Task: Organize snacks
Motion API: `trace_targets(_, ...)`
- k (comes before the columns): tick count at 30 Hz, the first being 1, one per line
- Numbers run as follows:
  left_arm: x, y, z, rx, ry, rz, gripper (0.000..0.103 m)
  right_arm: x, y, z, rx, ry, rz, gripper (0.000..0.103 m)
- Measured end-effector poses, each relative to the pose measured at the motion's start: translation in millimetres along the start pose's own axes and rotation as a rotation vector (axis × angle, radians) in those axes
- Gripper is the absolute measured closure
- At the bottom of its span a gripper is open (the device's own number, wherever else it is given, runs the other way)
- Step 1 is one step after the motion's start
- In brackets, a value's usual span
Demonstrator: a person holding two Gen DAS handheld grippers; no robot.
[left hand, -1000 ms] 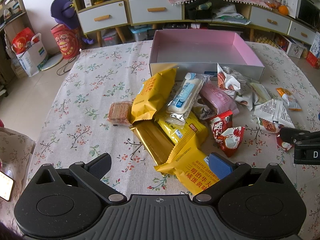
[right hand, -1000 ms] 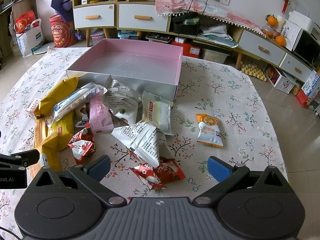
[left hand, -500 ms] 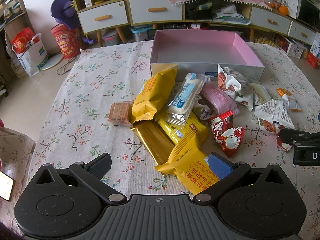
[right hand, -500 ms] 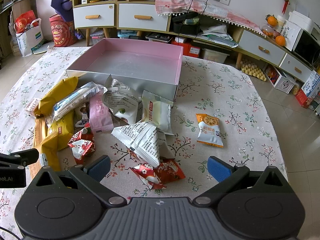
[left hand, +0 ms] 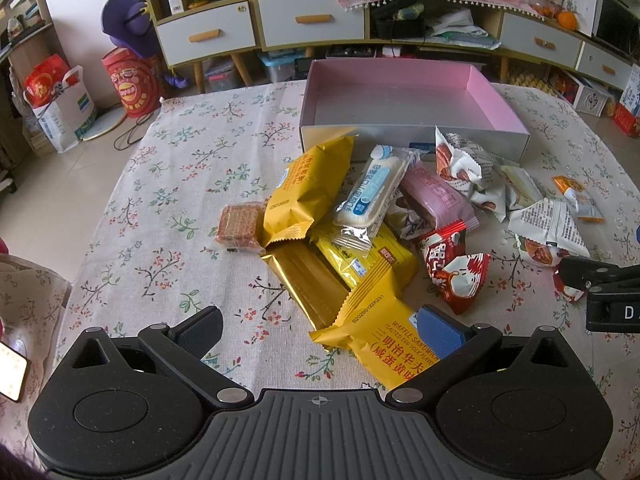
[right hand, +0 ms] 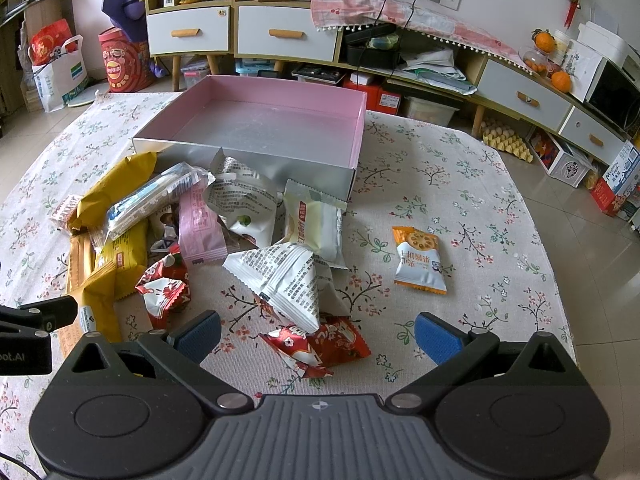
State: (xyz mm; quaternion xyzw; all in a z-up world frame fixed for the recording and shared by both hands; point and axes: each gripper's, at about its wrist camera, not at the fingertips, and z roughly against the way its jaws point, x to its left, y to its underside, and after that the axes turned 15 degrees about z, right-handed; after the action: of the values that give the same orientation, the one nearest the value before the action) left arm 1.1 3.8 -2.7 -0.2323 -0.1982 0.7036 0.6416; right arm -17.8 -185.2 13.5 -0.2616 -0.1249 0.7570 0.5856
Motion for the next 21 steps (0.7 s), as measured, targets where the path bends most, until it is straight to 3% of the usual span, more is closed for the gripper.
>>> trace_targets(9, 2, -1, 0, 0.001, 0.000, 0.001, 0.000, 0, 1, -2, 0.009, 0.003, 0.000, 0.021)
trace_targets(21, 10, -22, -7, 0.039, 0.070, -0.071, 0.000, -14, -9, -2, -0.002, -0.047, -0.029, 0.021)
